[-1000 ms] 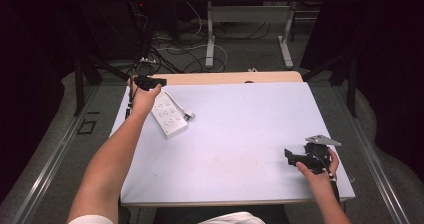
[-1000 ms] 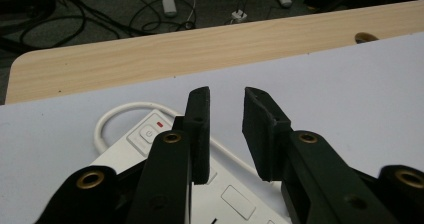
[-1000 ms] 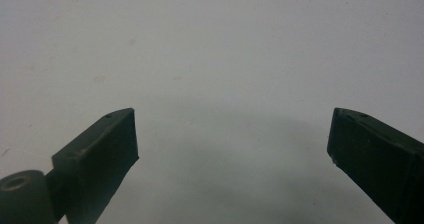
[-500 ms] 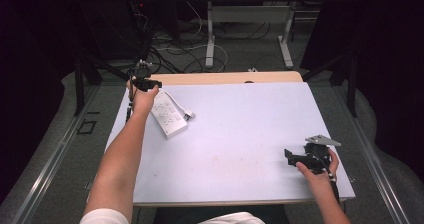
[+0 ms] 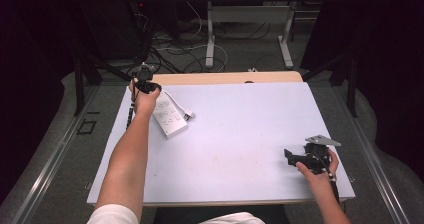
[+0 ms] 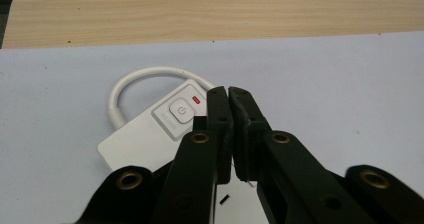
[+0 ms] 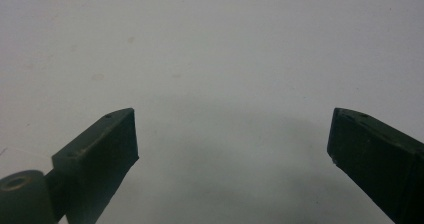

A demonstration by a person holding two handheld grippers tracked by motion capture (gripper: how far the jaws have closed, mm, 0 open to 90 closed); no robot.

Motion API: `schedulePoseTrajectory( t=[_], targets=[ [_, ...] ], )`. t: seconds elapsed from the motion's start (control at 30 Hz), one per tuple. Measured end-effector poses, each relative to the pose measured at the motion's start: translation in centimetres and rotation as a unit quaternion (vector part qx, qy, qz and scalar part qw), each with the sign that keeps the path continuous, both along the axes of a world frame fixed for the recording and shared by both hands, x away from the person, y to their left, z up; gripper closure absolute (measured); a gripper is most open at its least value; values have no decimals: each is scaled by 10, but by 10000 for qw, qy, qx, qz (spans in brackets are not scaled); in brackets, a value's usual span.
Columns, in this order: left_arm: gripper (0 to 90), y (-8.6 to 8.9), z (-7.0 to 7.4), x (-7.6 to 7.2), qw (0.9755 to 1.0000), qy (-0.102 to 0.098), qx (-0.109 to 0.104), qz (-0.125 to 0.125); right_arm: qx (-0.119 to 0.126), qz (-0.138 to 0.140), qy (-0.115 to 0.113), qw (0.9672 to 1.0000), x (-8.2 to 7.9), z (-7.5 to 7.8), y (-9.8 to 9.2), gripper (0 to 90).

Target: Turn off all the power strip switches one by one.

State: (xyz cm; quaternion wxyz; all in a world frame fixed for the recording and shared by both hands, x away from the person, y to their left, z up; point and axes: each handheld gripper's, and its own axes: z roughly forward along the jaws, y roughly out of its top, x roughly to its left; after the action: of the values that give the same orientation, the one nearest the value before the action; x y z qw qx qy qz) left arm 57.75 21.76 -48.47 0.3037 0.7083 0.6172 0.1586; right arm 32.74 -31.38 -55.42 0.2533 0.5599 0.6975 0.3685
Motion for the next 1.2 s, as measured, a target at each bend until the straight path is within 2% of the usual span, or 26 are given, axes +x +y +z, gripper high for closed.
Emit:
schedulePoseTrajectory(
  t=[0.07, 0.13, 0.2, 0.27, 0.3, 0.37, 0.47, 0.6, 0.77, 0.8, 0.9, 1.0, 1.03, 1.07, 1.17, 1.2],
  targets=[
    [900, -2, -4, 1, 10000, -5, 38, 39, 6, -2, 0, 10000, 0, 0, 0, 53],
    [900, -1, -6, 2, 9998, 131, 136, -44, 10, -1, -7, 10000, 0, 0, 0, 53],
    [900, -3, -10, 2, 9999, 95, 124, 38, 8, -6, -5, 10000, 0, 0, 0, 53],
    [900, -4, -12, 3, 9998, 146, 161, 37, -5, -15, -17, 10000, 0, 0, -1, 53],
    [900, -6, -15, 4, 9999, 40, 140, 84, 2, -9, -13, 10000, -1, 0, -1, 53],
    [900, -5, -16, 5, 9997, 100, 233, 10, -8, -29, -43, 10000, -1, 0, -1, 53],
    [900, -5, -19, 8, 9998, 12, 200, 63, 19, -4, -16, 10000, -1, 0, -1, 53],
    [900, -2, -20, 10, 9993, 24, 364, 28, 31, -4, -18, 10000, -2, 1, -2, 53],
    [900, 5, -25, 16, 9993, 8, 358, 77, 107, 14, 7, 9999, -2, 1, -2, 53],
    [900, 6, -26, 17, 9994, 13, 323, 81, 164, 18, 34, 9999, -2, 1, -1, 53],
    [900, 10, -31, 21, 9996, -7, 252, 96, 126, 56, 0, 9999, -3, 2, 1, 53],
    [900, 14, -33, 25, 9998, 56, 186, 64, 163, 44, -4, 9999, -4, 3, 2, 53],
    [900, 14, -34, 26, 9998, -4, 177, 135, 160, 43, 3, 9999, -4, 3, 3, 53],
    [900, 16, -33, 27, 9997, 71, 230, 87, 134, 65, 5, 9999, -4, 2, 3, 53],
    [900, 17, -37, 29, 9997, 26, 175, 154, 117, 74, 36, 9999, -3, 1, 3, 52],
    [900, 19, -36, 30, 9997, 125, 212, 51, 121, 57, 52, 9999, -3, 1, 3, 52]
  ],
)
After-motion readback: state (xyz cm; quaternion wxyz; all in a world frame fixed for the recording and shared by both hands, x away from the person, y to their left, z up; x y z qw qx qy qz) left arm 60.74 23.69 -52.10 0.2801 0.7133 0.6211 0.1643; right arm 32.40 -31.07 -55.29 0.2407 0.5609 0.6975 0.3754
